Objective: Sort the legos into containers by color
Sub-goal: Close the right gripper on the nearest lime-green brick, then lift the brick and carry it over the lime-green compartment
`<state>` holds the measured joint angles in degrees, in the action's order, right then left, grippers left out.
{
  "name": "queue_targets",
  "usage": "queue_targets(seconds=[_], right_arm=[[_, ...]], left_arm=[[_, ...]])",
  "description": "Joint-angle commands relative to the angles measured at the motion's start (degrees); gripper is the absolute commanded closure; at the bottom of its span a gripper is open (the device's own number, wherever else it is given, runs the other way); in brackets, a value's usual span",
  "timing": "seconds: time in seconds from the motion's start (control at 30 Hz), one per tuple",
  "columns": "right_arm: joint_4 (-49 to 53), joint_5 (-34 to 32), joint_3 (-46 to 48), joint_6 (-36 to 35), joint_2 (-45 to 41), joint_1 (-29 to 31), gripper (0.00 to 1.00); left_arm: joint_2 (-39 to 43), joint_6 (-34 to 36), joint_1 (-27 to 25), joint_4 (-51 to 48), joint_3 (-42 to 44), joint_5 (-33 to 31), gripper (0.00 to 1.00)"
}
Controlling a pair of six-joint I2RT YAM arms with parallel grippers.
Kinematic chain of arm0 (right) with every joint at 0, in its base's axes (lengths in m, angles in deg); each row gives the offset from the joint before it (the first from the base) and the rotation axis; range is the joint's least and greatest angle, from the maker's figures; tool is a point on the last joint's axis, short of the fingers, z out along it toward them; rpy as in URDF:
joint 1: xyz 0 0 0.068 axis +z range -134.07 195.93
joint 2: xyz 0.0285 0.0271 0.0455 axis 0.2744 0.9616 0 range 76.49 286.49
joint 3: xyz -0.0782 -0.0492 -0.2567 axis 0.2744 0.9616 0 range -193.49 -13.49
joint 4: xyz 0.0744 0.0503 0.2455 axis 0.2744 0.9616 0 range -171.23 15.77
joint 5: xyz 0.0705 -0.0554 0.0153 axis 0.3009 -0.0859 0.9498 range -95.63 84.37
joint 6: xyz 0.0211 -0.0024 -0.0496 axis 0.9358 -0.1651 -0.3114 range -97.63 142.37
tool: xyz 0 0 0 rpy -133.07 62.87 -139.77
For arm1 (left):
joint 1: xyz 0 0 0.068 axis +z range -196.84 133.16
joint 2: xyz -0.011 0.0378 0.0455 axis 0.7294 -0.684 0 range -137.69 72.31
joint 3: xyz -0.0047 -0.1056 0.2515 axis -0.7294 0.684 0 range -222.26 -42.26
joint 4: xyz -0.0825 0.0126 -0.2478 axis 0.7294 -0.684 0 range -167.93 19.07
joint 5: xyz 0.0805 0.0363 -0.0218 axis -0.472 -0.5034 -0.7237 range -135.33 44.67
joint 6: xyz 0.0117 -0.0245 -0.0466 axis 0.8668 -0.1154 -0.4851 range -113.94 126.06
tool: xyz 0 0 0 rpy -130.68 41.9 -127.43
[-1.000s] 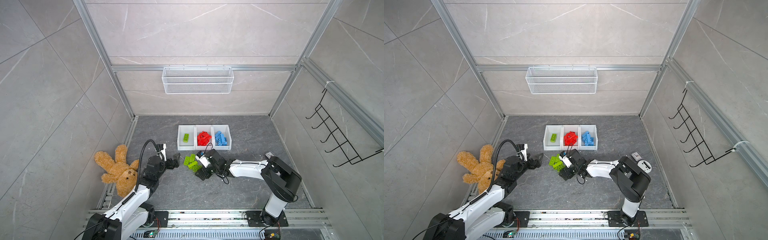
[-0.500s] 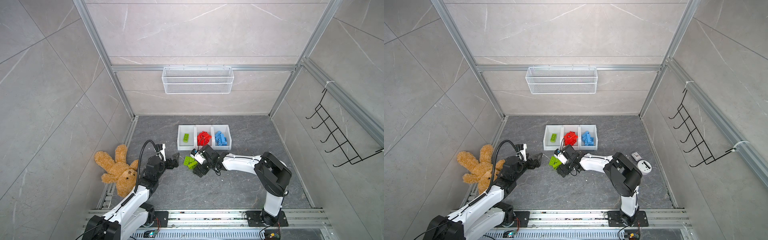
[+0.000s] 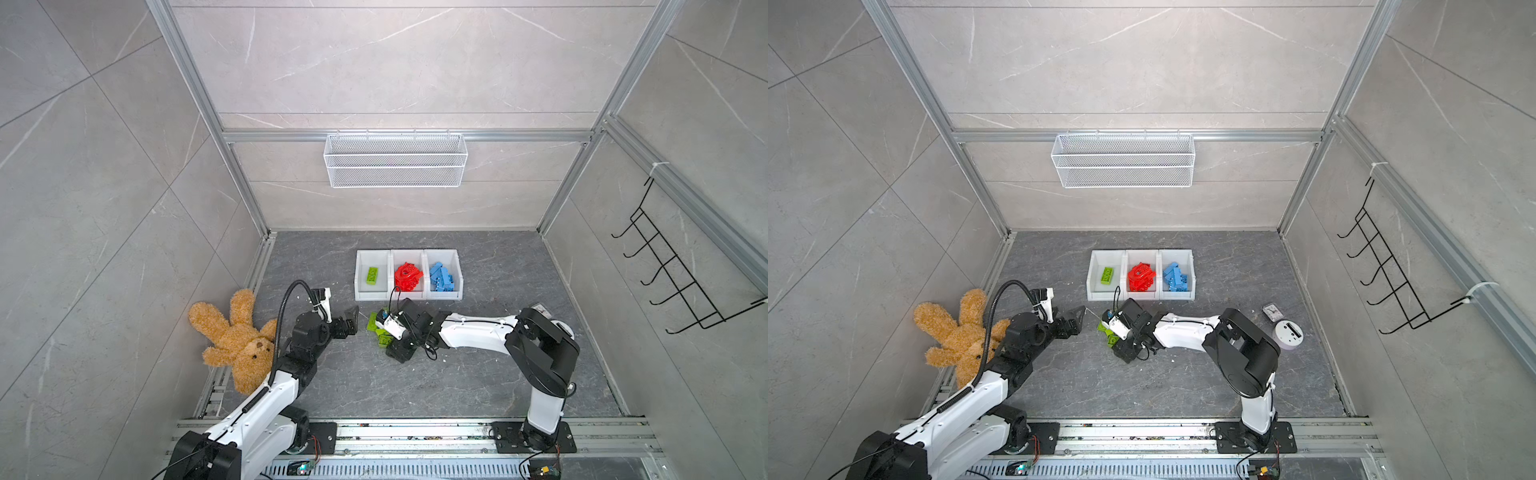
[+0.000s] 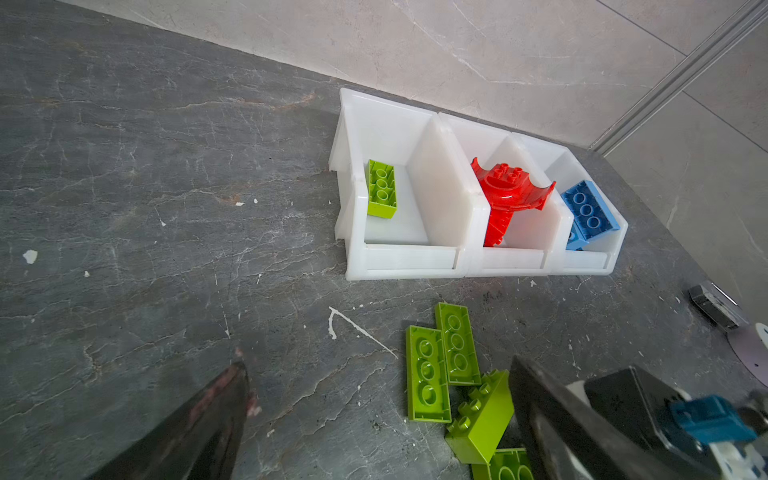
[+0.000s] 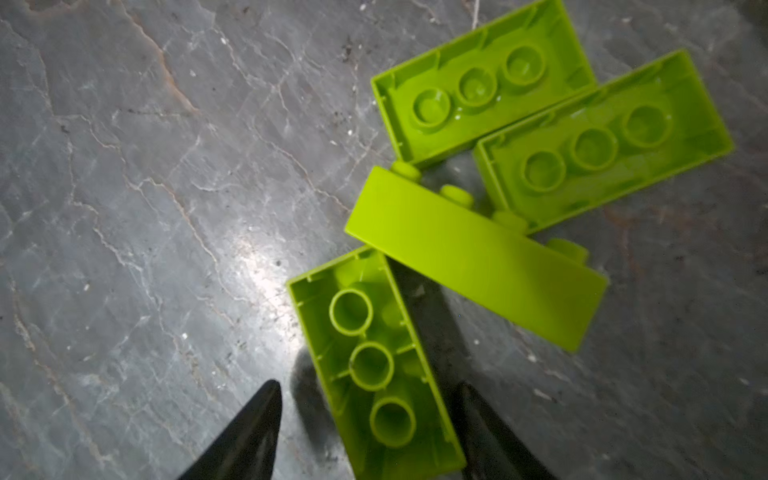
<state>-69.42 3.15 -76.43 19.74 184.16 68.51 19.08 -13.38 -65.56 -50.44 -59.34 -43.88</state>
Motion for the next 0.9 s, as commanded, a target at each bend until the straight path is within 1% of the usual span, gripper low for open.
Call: queue_targets(seconds=[0.0, 0.1, 0.2, 0.27, 0.4, 0.43, 0.57, 0.63, 0.67, 0.87], right_arm=[[2.4, -2.1, 1.1, 0.0, 0.1, 0.9, 0.33], [1.9, -4.3, 0.1, -0.2, 1.1, 1.0, 0.29], [2.0, -4.9, -1.6, -1.2, 2.5, 1.0, 0.27], [2.4, -4.0, -3.2, -1.6, 3.9, 1.1, 0.28], [2.9, -3.7, -4.0, -1.7, 5.0, 1.5, 0.32], [2.9, -3.0, -3.7, -1.8, 5.0, 1.6, 0.34], [3.1, -3.6, -3.3, -1.7, 4.8, 2.2, 0.54], [2.9, -3.8, -2.8, -1.6, 4.6, 2.2, 0.62], [2.5, -3.8, -2.4, -1.6, 4.1, 2.3, 0.67], [0.4, -1.9, 0.1, -1.0, -1.2, 2.4, 0.72]], left_arm=[[1.5, 1.1, -0.2, 0.7, 0.4, -1.6, 0.01], [1.5, 1.1, -0.2, 0.7, 0.4, -1.7, 0.01], [1.4, 1.2, -0.2, 0.6, 0.3, -1.7, 0.01], [1.5, 1.2, -0.2, 0.5, 0.4, -1.9, 0.01], [1.8, 1.3, -0.2, 0.1, 0.2, -2.0, 0.01], [1.9, 1.3, -0.2, 0.1, 0.3, -2.1, 0.01], [2.2, 1.2, -0.2, 0.6, 0.5, -1.5, 0.01], [2.3, 1.1, -0.2, 0.9, 0.8, -1.3, 0.01], [2.5, 1.1, -0.2, 0.8, 0.8, -1.4, 0.01], [3.1, 1.1, -0.2, 0.4, 0.8, -1.7, 0.01]])
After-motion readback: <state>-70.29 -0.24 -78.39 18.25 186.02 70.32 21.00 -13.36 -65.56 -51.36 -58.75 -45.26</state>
